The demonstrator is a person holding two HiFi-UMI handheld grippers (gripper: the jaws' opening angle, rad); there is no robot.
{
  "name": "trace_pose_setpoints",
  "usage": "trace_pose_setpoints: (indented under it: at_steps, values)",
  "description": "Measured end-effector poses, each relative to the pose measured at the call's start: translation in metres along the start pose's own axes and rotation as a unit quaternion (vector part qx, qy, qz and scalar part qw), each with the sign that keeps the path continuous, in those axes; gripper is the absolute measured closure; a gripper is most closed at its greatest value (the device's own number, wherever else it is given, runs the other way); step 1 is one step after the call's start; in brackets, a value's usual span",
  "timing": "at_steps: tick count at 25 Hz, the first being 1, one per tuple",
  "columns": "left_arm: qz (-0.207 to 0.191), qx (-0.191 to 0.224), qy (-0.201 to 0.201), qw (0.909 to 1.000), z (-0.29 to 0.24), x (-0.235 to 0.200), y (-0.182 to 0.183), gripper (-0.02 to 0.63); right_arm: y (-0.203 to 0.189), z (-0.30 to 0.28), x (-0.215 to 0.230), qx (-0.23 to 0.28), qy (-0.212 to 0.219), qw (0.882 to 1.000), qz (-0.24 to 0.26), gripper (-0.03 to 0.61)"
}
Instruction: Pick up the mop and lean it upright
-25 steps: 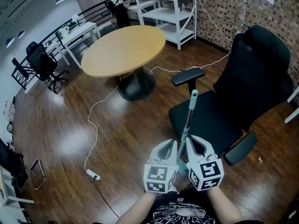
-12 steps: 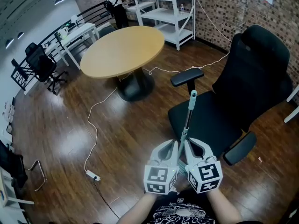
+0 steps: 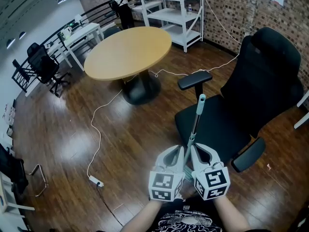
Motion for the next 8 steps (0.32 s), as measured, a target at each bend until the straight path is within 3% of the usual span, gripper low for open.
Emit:
trace_pose_setpoints:
  at_steps: [8]
  values:
    - [0.005, -0.002, -0.002, 1.0, -0.0075, -0.0012, -0.0028, 0.614, -0.0029, -0.0052, 0.0053, -0.002, 0.0, 1.0, -0.001, 0.578]
Point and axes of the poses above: the fingertips, and each gripper's own axes: z backward along the fingers, x to its right, y out of its top, the point moved 9 cm from there along z, backward along the fingers, and after that the axes turned 6 degrees about -x, right-handed, at the moved point
